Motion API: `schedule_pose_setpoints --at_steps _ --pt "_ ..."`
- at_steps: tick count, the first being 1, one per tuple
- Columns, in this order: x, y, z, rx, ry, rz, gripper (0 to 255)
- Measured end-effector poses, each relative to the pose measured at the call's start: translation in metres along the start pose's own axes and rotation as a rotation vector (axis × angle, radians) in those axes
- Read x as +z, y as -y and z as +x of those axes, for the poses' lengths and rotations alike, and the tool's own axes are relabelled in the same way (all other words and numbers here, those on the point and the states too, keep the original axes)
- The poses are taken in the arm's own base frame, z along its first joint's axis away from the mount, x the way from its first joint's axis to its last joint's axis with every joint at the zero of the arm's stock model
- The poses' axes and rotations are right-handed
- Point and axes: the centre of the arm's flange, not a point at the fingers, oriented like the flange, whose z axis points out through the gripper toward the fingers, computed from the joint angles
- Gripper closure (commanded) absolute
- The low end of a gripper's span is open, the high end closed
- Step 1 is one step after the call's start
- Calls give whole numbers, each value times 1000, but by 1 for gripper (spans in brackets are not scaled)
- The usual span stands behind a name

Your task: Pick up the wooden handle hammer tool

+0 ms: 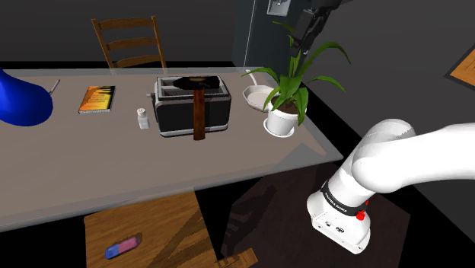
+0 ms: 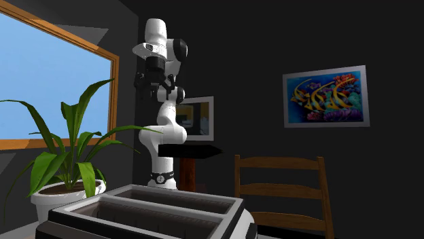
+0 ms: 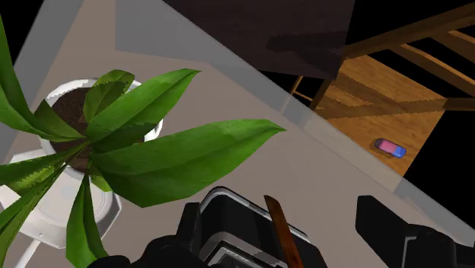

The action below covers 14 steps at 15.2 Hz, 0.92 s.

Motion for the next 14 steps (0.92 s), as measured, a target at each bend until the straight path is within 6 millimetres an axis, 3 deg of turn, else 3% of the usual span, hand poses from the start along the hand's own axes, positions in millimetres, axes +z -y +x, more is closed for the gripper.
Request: schedule_pose_setpoints --at_steps 3,14 --pt "10 -1 14 -25 7 1 0" --pt "92 14 137 -249 60 8 0"
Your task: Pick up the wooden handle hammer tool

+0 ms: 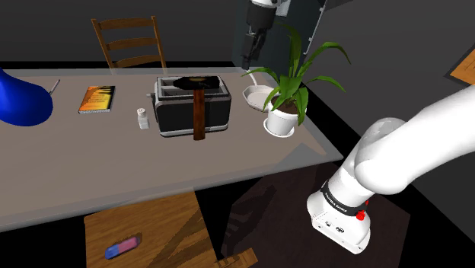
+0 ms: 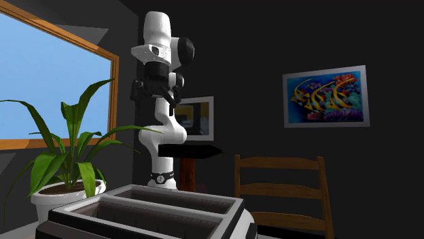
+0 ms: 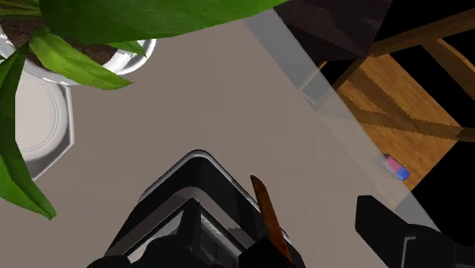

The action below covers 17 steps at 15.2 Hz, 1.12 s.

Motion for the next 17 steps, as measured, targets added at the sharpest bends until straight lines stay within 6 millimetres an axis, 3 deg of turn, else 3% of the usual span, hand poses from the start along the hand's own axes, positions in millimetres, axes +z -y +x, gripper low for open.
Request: schedule_pose_setpoints --at_steps 9,11,17 --pt "63 2 105 -187 45 5 0" --pt "76 5 114 -203 49 6 0" --pt "107 6 115 -208 50 6 0"
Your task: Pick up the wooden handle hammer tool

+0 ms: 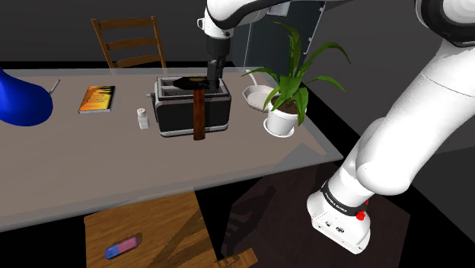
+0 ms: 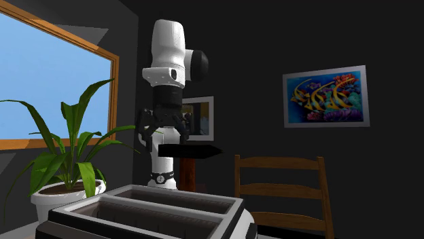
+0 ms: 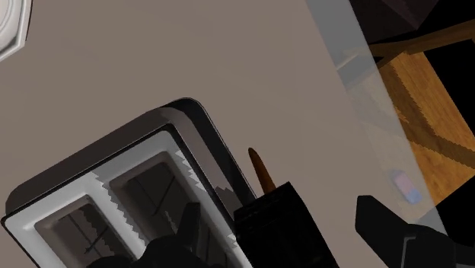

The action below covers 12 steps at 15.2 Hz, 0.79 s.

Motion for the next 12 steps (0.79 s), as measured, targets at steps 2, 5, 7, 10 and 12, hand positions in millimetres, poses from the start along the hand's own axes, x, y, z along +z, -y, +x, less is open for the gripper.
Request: schedule_pose_setpoints --at_steps 2,5,7,10,12 --pt "4 -1 0 0 0 0 255" --pt "4 -1 1 0 -1 -1 255" --pt "4 -1 0 0 -2 -1 255" --pt "4 -1 0 0 -2 -1 255" --pt "4 -1 0 0 -2 -1 255"
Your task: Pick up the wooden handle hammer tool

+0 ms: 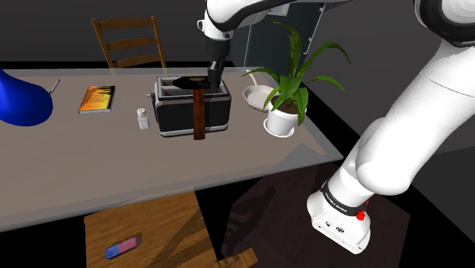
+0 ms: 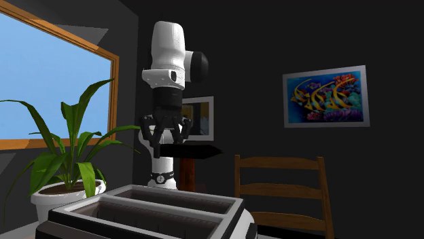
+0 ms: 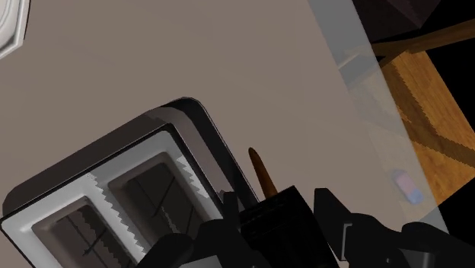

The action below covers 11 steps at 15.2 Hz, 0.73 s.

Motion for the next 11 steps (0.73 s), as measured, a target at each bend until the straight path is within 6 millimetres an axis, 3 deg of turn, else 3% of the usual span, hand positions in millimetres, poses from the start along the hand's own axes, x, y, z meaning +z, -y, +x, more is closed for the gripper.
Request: schedule_pose_setpoints --at_steps 11 --pt "-52 1 0 0 1 1 255"
